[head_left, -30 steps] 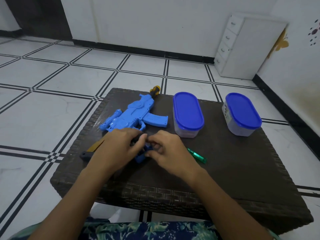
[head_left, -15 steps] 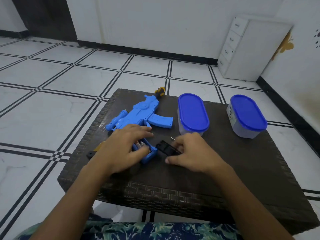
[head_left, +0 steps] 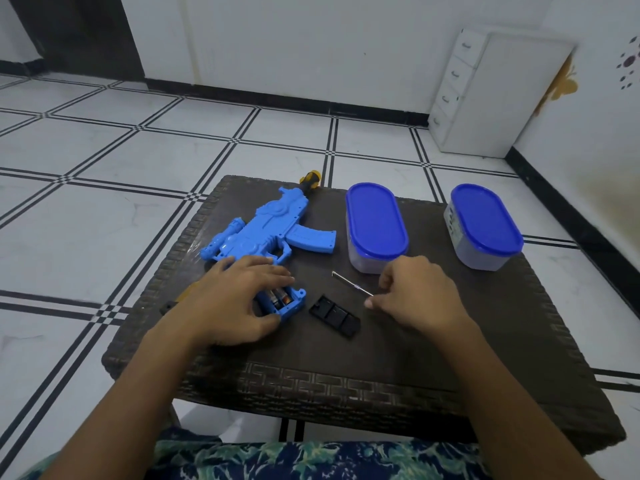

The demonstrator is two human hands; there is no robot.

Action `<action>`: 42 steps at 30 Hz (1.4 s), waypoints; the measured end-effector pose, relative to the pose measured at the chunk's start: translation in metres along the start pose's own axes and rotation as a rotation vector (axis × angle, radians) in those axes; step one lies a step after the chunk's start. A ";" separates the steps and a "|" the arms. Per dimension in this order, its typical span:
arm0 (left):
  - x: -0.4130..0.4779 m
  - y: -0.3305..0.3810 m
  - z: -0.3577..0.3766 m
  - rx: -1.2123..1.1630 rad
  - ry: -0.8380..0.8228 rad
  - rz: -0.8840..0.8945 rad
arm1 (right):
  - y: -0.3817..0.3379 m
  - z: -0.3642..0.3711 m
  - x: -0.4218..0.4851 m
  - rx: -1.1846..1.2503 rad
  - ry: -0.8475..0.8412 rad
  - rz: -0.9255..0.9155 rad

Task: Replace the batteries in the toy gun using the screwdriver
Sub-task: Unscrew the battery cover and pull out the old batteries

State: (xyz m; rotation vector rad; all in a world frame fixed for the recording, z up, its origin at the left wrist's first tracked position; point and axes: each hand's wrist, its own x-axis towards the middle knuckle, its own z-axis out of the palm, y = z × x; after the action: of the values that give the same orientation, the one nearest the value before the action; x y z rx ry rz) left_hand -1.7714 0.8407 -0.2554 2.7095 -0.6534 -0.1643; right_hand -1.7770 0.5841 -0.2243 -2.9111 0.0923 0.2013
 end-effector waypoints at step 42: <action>0.017 0.008 0.012 0.124 0.058 0.041 | -0.003 -0.005 -0.002 1.200 0.031 -0.249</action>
State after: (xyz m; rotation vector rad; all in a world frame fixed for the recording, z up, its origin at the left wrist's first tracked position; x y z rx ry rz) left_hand -1.7624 0.8222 -0.2643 2.8045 -0.7234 -0.0352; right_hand -1.7781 0.5861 -0.2181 -1.7057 -0.1130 0.0249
